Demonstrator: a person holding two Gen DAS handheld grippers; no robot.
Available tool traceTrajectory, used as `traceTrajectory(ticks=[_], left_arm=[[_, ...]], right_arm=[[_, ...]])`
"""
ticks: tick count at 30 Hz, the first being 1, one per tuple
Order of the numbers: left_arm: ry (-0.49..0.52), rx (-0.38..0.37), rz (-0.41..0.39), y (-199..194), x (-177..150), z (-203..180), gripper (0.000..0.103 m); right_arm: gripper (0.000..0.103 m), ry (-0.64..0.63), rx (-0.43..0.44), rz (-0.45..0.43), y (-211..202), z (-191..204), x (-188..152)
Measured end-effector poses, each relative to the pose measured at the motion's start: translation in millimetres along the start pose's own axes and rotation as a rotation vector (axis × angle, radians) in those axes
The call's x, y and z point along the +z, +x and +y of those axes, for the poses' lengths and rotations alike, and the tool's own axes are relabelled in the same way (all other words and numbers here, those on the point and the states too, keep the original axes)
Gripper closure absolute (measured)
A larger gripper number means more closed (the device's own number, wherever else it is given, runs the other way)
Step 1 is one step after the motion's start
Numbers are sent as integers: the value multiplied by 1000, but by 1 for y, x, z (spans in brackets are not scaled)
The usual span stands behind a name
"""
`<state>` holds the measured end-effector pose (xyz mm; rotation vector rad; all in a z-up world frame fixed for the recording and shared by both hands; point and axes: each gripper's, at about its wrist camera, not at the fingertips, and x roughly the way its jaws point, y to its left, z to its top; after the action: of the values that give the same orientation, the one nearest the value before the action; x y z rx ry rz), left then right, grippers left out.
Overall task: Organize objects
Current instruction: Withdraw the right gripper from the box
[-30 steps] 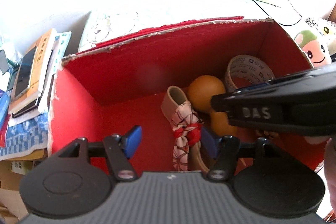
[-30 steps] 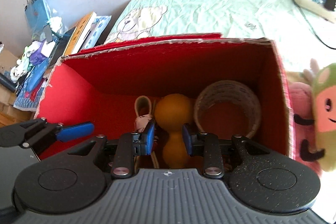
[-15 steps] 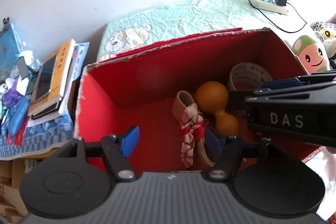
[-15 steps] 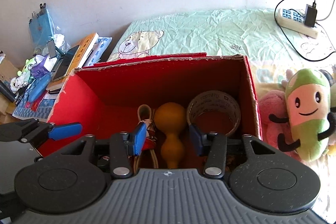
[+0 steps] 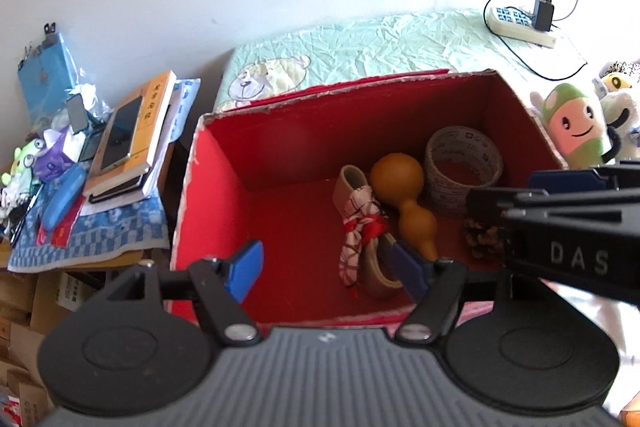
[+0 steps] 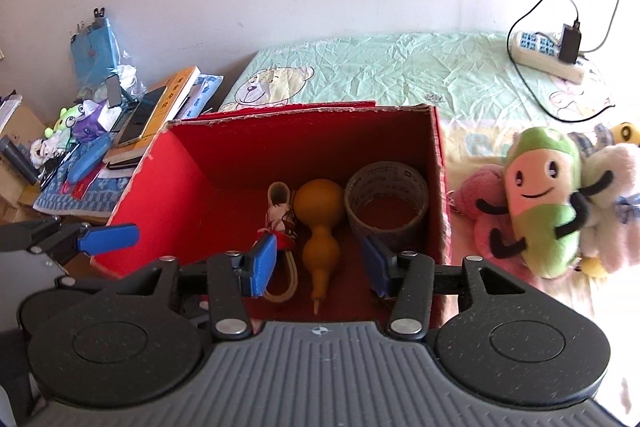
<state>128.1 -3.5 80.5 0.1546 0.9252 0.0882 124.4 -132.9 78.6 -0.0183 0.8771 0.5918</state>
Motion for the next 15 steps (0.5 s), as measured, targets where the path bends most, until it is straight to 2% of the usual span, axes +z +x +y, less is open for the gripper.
traceTrajectory(ticks=[7,15], left_arm=[[5,13,-12,-22,-13,-21,28],[3,28,17,-30,-33,-42,25]], right_arm=[[51,-10,9,-8,-26,-12,-15],[50,-16,18,21,-34,-20,-35]])
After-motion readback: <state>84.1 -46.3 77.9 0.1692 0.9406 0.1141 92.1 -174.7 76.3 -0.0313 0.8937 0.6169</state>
